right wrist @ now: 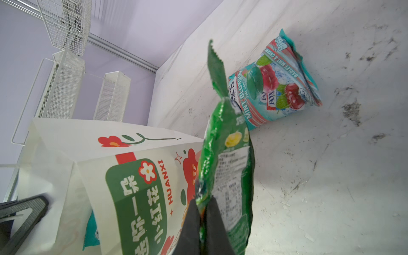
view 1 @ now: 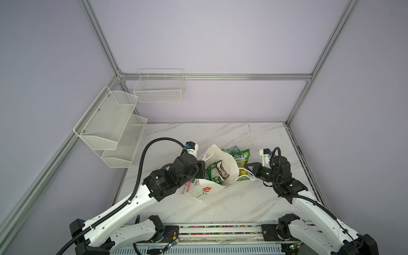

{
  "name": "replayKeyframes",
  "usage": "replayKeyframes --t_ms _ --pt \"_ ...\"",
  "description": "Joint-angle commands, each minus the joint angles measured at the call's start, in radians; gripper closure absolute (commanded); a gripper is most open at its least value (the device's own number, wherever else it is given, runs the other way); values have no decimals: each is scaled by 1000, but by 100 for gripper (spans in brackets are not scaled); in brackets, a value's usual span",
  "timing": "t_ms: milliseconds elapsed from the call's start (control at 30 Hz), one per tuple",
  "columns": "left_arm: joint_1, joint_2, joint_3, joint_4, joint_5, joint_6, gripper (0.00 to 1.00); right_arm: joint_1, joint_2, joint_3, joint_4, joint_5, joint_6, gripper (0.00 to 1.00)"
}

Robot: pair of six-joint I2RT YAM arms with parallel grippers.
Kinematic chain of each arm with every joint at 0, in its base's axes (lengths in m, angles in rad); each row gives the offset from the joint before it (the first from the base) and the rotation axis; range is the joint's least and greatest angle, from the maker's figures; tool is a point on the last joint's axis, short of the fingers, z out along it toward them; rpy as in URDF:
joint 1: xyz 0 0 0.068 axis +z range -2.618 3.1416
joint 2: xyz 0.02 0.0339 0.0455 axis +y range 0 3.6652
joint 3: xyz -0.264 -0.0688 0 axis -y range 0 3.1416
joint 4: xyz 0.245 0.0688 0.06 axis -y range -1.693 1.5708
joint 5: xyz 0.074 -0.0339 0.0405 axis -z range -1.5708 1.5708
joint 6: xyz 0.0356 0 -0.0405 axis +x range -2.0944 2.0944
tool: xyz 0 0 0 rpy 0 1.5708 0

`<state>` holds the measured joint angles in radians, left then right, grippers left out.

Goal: Place the snacks into the paper bag

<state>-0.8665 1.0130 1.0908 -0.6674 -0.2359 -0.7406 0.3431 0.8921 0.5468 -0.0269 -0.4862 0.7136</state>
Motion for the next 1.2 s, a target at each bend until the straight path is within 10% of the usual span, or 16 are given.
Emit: replayKeyframes --t_ms 0,1167 --pt "-2 -34 88 38 -28 -8 100 3 -36 54 7 9 18 100" --pt "-2 -110 92 -37 -129 -11 100 3 -120 149 -72 27 27 100"
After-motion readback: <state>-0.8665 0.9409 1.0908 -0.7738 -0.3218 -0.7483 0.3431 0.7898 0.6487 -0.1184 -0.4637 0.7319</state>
